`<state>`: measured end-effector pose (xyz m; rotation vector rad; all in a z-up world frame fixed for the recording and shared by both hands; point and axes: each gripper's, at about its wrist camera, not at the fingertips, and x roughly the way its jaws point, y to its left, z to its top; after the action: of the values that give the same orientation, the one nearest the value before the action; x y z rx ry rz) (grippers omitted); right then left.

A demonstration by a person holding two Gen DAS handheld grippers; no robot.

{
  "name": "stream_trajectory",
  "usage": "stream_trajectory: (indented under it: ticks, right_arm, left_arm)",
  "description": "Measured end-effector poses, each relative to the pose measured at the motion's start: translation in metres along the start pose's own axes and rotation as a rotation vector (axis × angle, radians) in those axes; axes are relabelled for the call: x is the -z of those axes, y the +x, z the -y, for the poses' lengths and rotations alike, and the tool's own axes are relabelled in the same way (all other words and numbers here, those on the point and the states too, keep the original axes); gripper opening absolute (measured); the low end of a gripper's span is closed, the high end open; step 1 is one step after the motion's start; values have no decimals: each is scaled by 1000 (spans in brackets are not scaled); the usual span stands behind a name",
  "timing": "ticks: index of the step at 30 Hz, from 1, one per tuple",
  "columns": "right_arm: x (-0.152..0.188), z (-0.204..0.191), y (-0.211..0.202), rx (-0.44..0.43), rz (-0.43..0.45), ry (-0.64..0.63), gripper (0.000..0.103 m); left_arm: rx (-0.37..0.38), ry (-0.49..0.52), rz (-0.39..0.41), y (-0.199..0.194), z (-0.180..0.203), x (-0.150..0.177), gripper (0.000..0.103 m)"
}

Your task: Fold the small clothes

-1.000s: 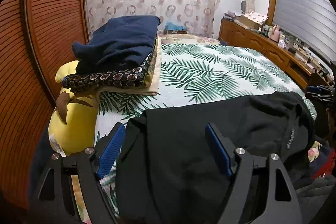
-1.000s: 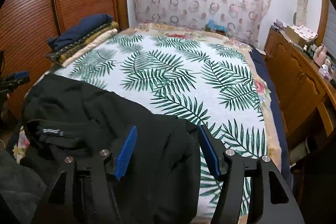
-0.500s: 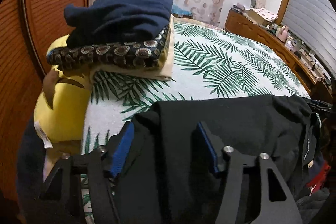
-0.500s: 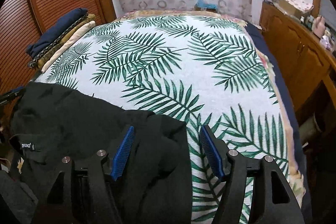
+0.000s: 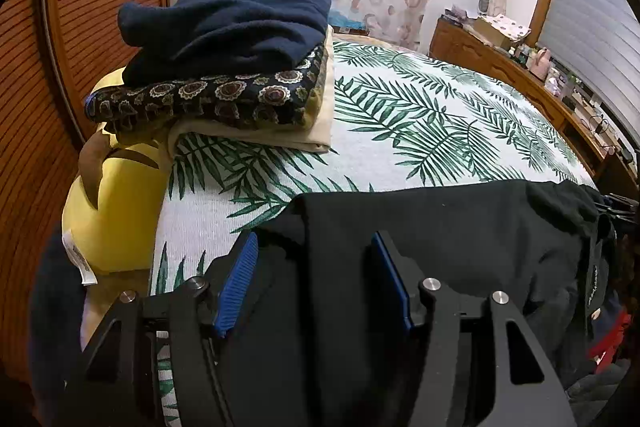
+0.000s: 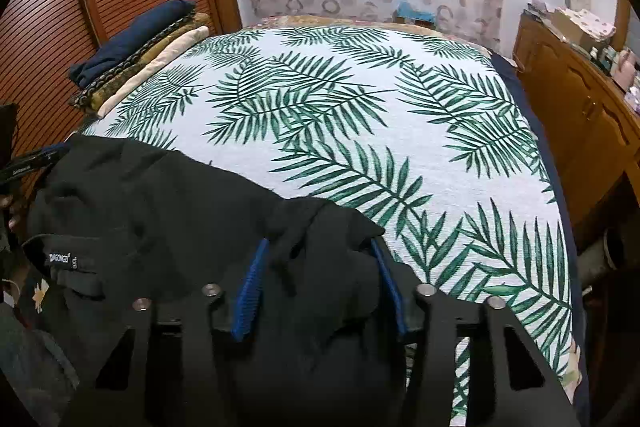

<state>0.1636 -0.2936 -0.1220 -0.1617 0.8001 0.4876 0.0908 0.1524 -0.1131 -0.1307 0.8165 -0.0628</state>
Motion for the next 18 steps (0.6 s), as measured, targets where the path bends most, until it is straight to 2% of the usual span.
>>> stream_trajectory:
  ticks: [1,2,3,5,7,10,12,18]
  right_arm:
    - [0,-1,0,-6,0,-2,42]
    - [1,-2,0,-10,1,-4,37]
    - [1,-2,0,-13,1,-5,31]
    - [2,-3,-1,-25,2,6,22]
    - [3,-5,-2,-34,3,13,18]
    - [6,-11,-9,-29,24,10,15]
    - [8,-15,-18,-31,54,16,15]
    - [17,-21,-74,-33,190,28,14]
  left_arm:
    - [-7,7,1,1,1,0,58]
    - [-17,20,6,0,3,0,36]
    - [-23,34,8,1,5,1,27]
    - [-8,47,5,0,8,2,14]
    - [-9,51,13,-4,11,2,6]
    - [44,49,32,-20,17,5,5]
    - [50,62,62,-38,24,6,4]
    - [108,67,216,-112,38,3,4]
